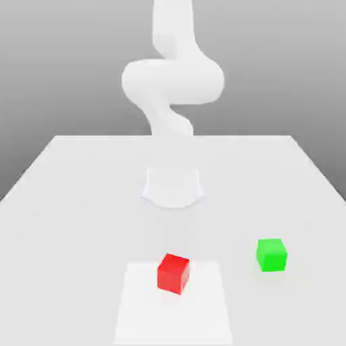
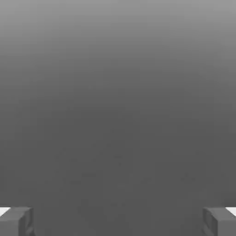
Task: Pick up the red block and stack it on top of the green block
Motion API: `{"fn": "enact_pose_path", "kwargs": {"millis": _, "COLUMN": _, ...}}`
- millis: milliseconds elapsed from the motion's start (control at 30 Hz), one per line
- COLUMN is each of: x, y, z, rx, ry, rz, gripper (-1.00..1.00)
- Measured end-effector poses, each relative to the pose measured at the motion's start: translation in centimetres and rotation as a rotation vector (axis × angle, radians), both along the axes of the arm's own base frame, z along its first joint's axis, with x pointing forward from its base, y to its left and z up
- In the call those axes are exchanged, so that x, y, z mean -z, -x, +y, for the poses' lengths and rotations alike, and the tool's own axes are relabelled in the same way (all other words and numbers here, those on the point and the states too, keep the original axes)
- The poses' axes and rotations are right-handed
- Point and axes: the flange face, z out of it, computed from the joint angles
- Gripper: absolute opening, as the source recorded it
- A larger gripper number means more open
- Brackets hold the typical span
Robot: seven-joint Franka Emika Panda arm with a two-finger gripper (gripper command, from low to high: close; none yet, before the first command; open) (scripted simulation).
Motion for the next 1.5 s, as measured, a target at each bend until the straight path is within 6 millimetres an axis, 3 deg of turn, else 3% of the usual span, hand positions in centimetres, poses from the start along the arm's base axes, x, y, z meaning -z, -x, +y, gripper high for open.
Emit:
{"fn": "enact_pose_path", "kwargs": {"millis": 133, "x": 9.9, "y": -4.0, "z": 0.1, "rx": 0.061, "ry": -0.032, "rz": 0.151, "gripper": 0.00}}
{"fn": "enact_pose_path", "kwargs": {"millis": 300, "x": 22.4, "y": -5.7, "z": 0.0, "rx": 0.143, "ry": -0.068, "rz": 0.335, "gripper": 0.00}}
{"fn": "enact_pose_path", "kwargs": {"millis": 433, "x": 32.5, "y": -4.3, "z": -0.1, "rx": 0.216, "ry": -0.097, "rz": 0.489, "gripper": 0.00}}
{"fn": "enact_pose_path", "kwargs": {"millis": 567, "x": 42.5, "y": -0.1, "z": -0.1, "rx": 0.301, "ry": -0.125, "rz": 0.662, "gripper": 0.00}}
{"fn": "enact_pose_path", "kwargs": {"millis": 700, "x": 47.5, "y": 1.2, "z": -0.1, "rx": 0.326, "ry": -0.133, "rz": 0.708, "gripper": 0.00}}
{"fn": "enact_pose_path", "kwargs": {"millis": 800, "x": 50.4, "y": 1.3, "z": -0.1, "rx": 0.326, "ry": -0.133, "rz": 0.711, "gripper": 0.00}}
{"fn": "enact_pose_path", "kwargs": {"millis": 833, "x": 51.2, "y": 1.4, "z": -0.1, "rx": 0.326, "ry": -0.133, "rz": 0.711, "gripper": -1.00}}
{"fn": "enact_pose_path", "kwargs": {"millis": 1067, "x": 51.4, "y": 1.4, "z": -0.1, "rx": 0.326, "ry": -0.133, "rz": 0.710, "gripper": -1.00}}
{"fn": "enact_pose_path", "kwargs": {"millis": 1300, "x": 45.8, "y": 1.4, "z": 0.0, "rx": 0.324, "ry": -0.131, "rz": 0.710, "gripper": -1.00}}
{"fn": "enact_pose_path", "kwargs": {"millis": 1500, "x": 43.5, "y": 2.8, "z": 9.4, "rx": 0.016, "ry": -0.019, "rz": 0.719, "gripper": -1.00}}
